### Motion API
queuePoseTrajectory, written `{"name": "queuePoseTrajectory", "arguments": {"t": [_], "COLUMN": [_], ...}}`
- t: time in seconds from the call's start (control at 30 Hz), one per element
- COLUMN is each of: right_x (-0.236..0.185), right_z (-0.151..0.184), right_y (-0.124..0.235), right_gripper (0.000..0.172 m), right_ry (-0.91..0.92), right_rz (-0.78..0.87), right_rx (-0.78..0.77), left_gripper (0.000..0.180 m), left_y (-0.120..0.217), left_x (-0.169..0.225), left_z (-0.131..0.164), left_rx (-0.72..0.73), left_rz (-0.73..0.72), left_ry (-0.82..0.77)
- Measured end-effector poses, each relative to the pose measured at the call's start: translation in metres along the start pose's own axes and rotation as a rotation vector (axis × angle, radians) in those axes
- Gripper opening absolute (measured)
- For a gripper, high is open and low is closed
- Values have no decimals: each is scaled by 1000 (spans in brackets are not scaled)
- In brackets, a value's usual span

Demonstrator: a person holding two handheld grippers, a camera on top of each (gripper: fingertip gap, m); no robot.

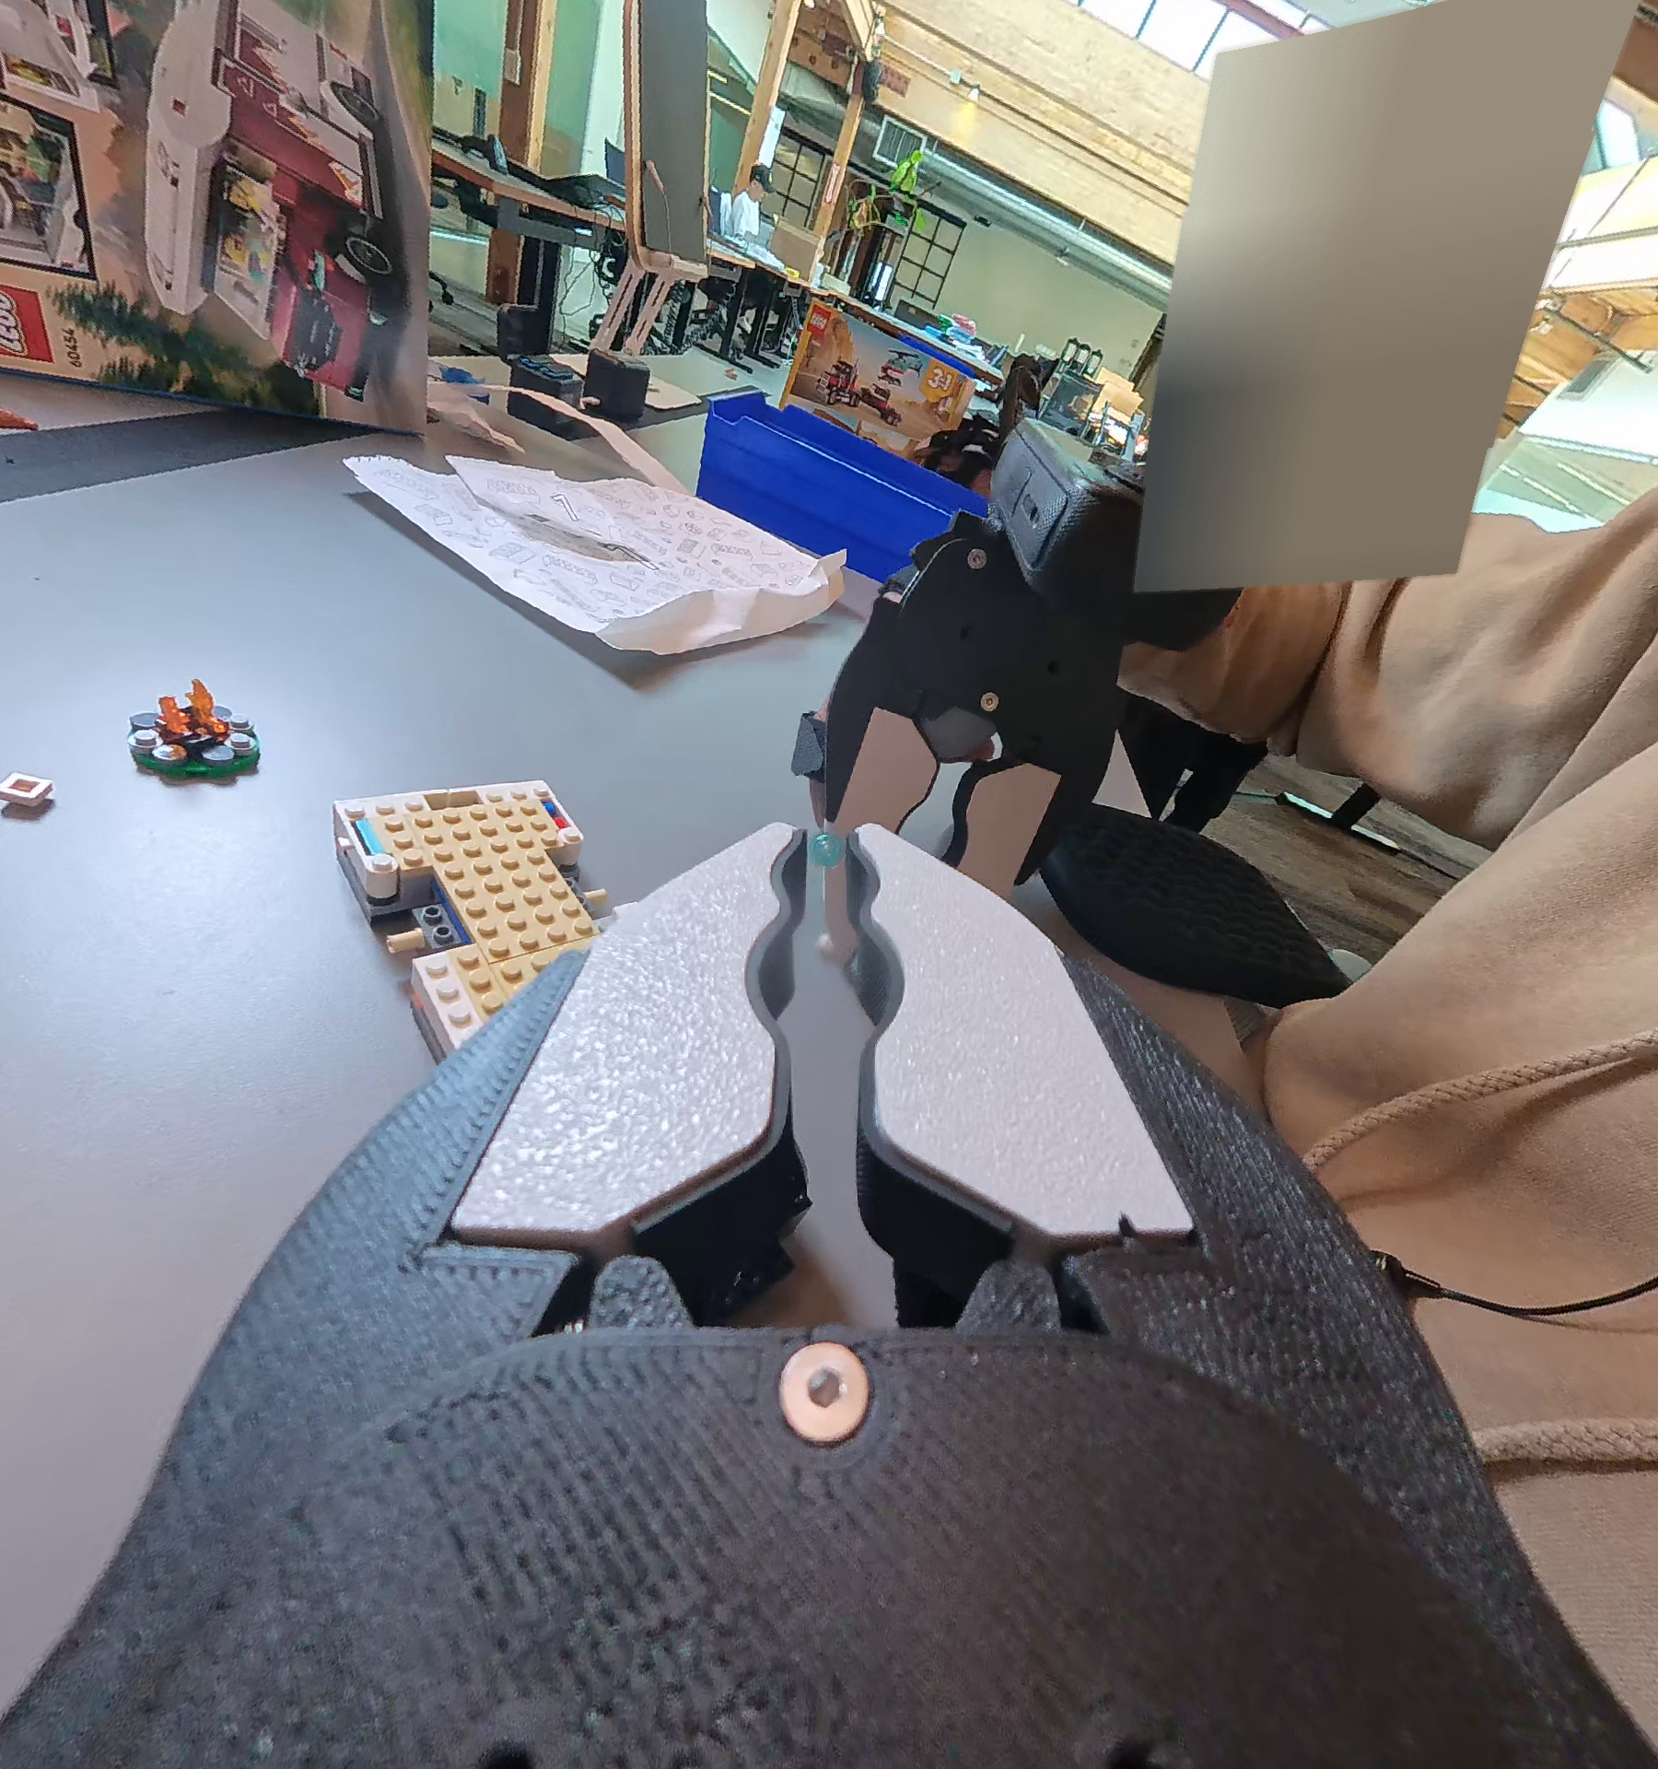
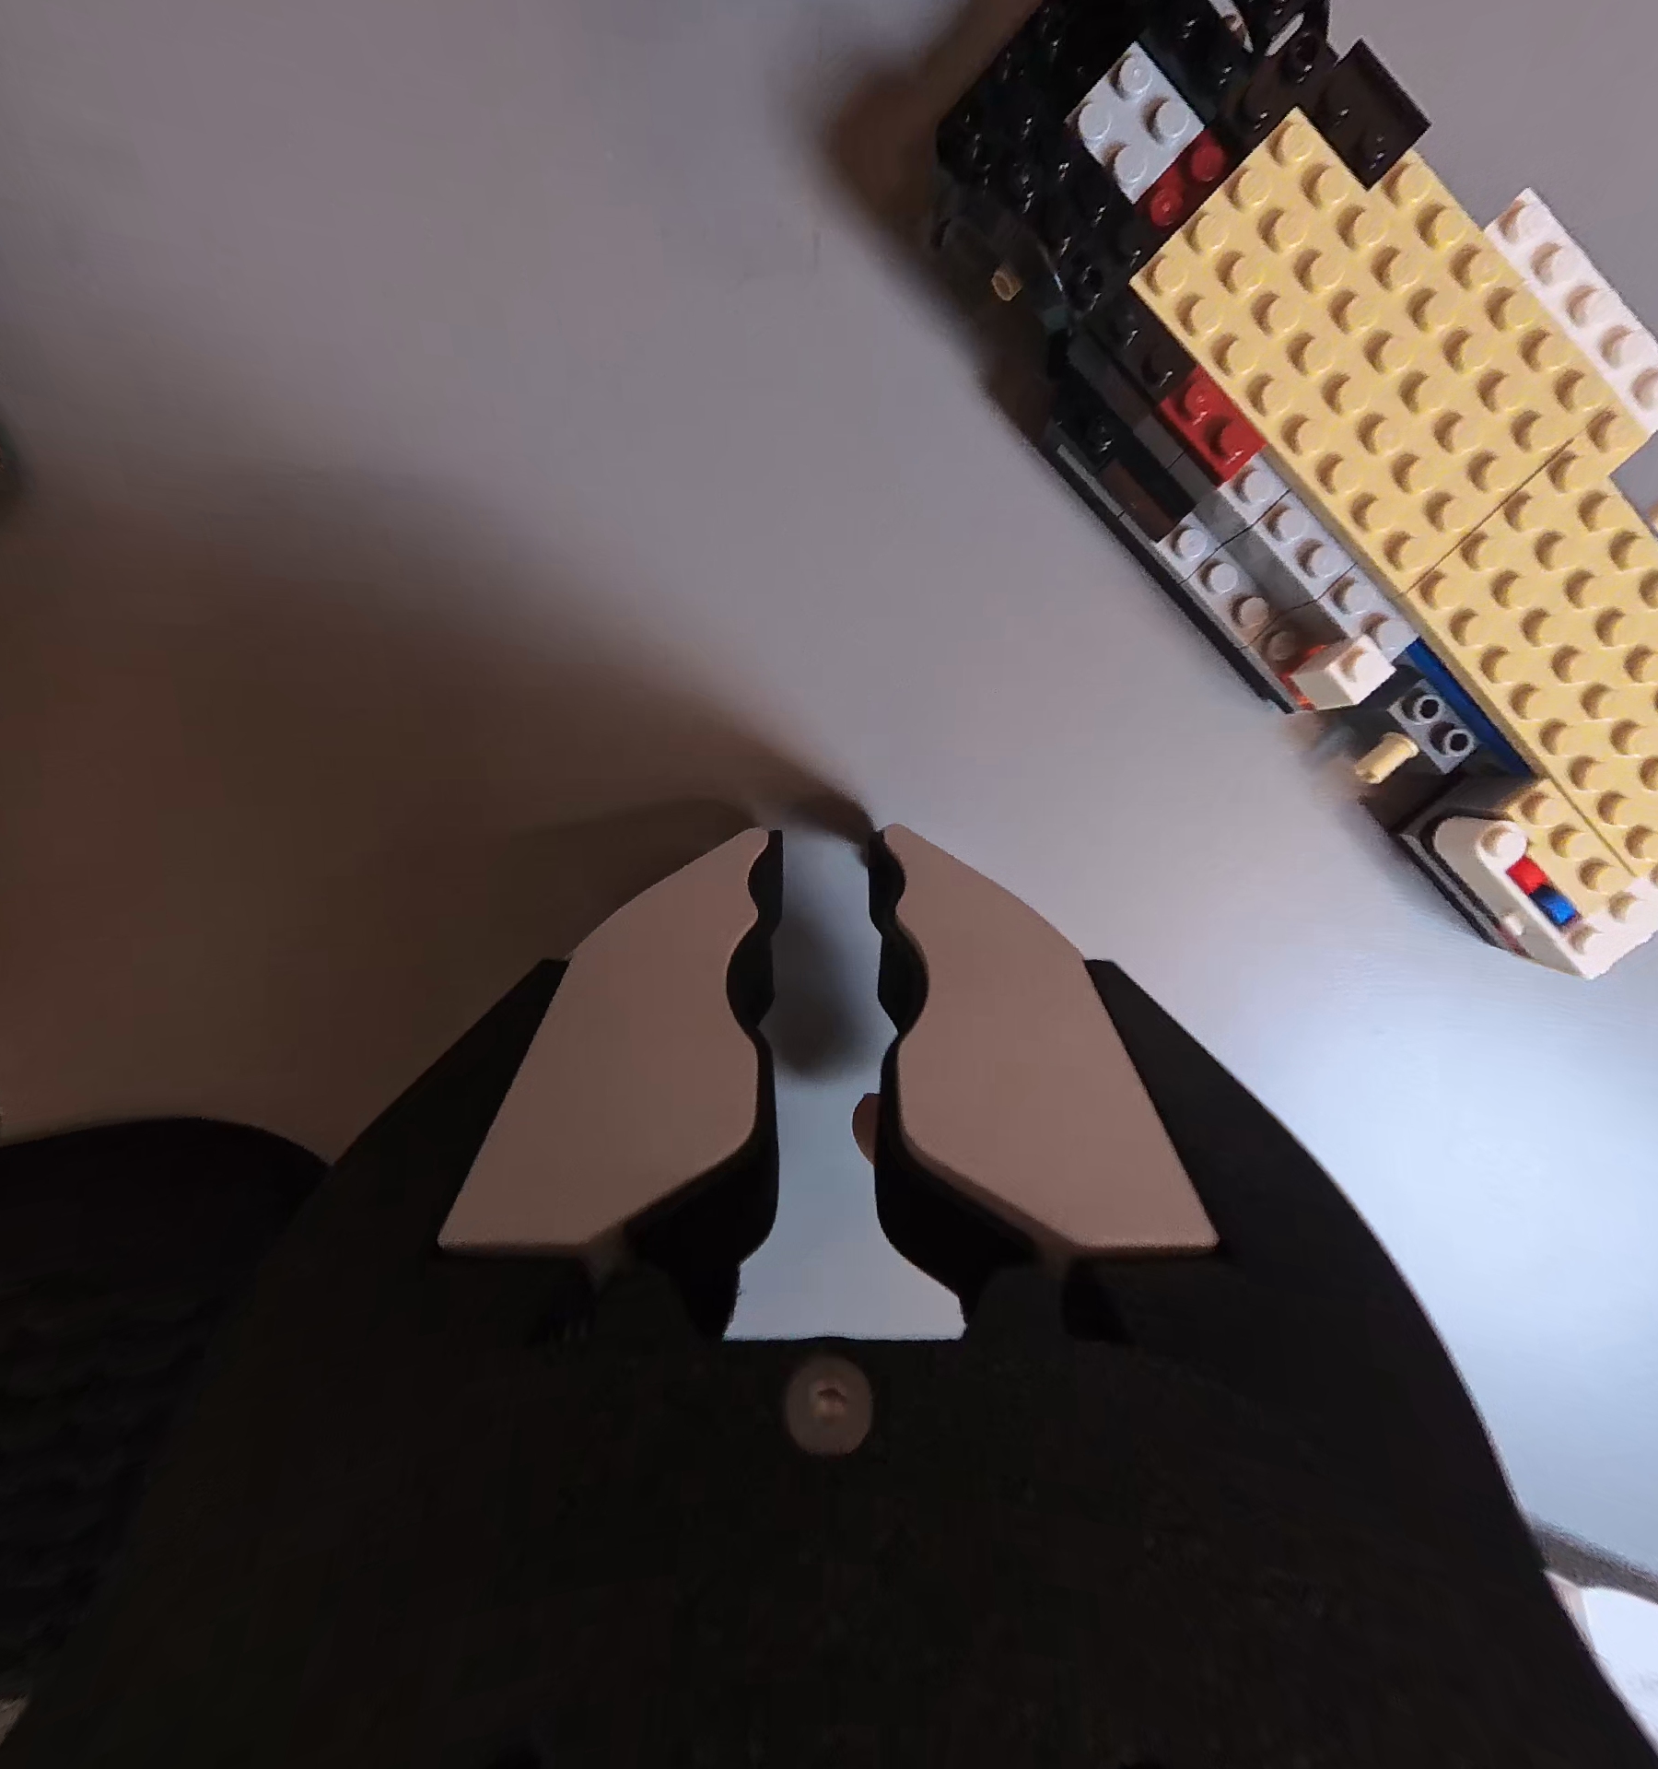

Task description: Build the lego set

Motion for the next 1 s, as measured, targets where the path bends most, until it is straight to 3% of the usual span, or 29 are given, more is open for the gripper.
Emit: {"name": "queuePoseTrajectory", "arguments": {"t": [0.43, 0.67, 1.0], "right_x": [-3, 6, 5], "right_z": [30, 50, 40], "right_y": [16, 24, 14], "right_gripper": [17, 22, 22], "right_ry": [-108, -260, -219], "right_rz": [75, 152, 123], "right_rx": [28, 98, 130], "left_gripper": [7, 7, 7], "left_y": [-1, -1, -2], "left_x": [2, 2, 2], "left_z": [1, 1, 1], "left_rx": [-5, -7, -8], "left_rz": [6, 9, 8], "left_ry": [0, 1, 0]}}
Point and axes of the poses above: each gripper's, where its closed fingertips meet, y back along the fingers, z out of its underside, x = y × z across the jaws, the point moved 9 cm from there along y, back along the fingers, and after that the axes turned 7 degrees about -z, right-handed, at the moved point
